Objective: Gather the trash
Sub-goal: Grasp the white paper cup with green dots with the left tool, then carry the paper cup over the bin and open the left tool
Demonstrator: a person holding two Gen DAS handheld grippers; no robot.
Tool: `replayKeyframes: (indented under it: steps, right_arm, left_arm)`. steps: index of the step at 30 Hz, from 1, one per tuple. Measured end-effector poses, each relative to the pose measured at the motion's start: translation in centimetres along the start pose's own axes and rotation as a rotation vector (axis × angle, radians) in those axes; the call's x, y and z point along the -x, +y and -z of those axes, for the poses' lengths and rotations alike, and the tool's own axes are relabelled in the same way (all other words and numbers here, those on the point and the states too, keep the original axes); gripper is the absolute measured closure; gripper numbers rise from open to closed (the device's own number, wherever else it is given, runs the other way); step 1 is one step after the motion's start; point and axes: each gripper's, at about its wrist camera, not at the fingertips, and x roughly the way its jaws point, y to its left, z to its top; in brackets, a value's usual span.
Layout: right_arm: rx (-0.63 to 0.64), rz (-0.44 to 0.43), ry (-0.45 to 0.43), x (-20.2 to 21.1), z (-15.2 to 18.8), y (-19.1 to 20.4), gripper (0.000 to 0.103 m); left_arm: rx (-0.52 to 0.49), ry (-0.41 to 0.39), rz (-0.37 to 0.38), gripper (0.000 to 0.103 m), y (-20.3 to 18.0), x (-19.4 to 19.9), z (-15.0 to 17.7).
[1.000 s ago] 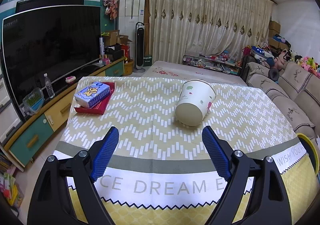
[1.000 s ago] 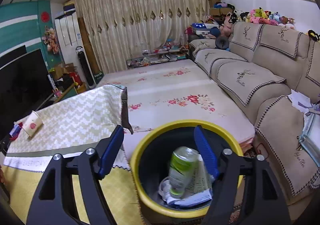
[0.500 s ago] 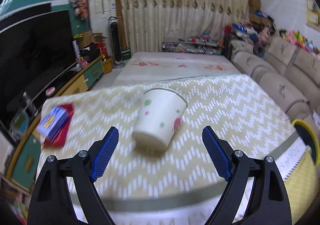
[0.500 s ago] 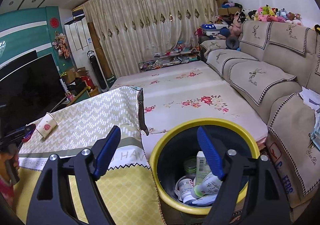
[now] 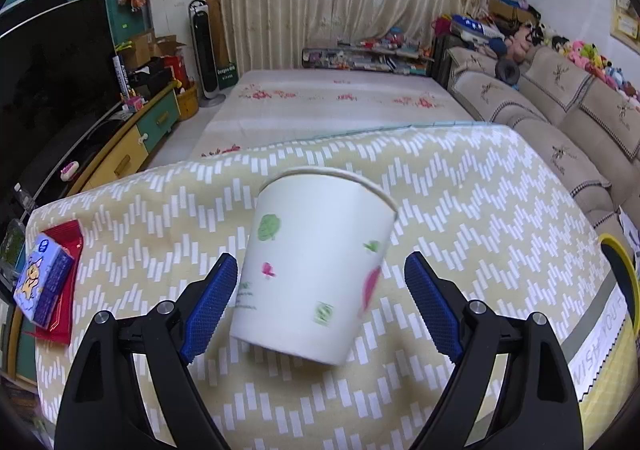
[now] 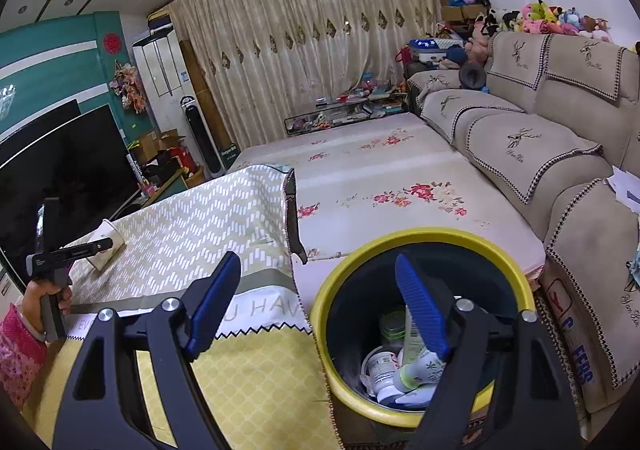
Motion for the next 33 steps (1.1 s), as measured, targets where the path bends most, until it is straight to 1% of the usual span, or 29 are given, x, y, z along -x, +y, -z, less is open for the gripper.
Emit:
replayKeyframes:
  steps: [9,10,11,14,17,19,22,24,26,30,33]
  right_arm:
    - [0.004,-0.016,0.028,-0.9,0.3,0.8,0.028]
    - [0.004,-0.017,0.029,-0.9,0.3,0.8,0.028]
    - [0.003,-0.018,0.031,-0.9,0.3,0.7,0.028]
    - [0.004,-0.023,0.033,-1.0,0.3,0.8,0.028]
    - [0.006,-0.027,0.028,-0.7,0.2,0.9,0.028]
    - [0.006,-0.030,0.022,-0.4,0.1,0.8,0.028]
    - [0.013,-0.031,0.011,0.1,-0.1,0.6,0.028]
    - [0.021,-0.028,0.003,0.6,-0.2,0.5,0.028]
    - [0.030,-0.023,-0.008,1.3,-0.3,0.3,0.028]
    - [0.051,0.008,-0.027,2.5,-0.4,-0.4,0.027]
    - [0.080,0.065,-0.047,3.7,-0.2,-1.1,0.025]
  left_arm:
    - [0.004,0.022,0.002,0.019,0.1,-1.5,-0.6]
    - [0.003,0.024,0.006,0.024,0.1,-1.7,-0.6]
    - [0.000,0.027,0.006,0.033,0.1,-1.8,-0.7]
    - [-0.006,0.024,0.006,0.039,-0.1,-1.8,-0.7]
    - [-0.025,0.002,-0.001,0.040,-0.9,-0.9,-0.4]
    - [-0.041,-0.016,-0.002,0.040,-1.5,0.4,0.0]
    - [-0.074,-0.045,0.006,0.040,-3.5,3.0,0.7]
    - [-0.107,-0.065,0.031,0.040,-5.7,5.1,1.3]
    - [-0.129,-0.081,0.069,0.040,-7.8,7.0,1.8]
    - [-0.181,-0.107,0.163,0.040,-13.2,10.8,2.8]
    - [-0.233,-0.109,0.255,0.039,-18.5,12.8,3.3]
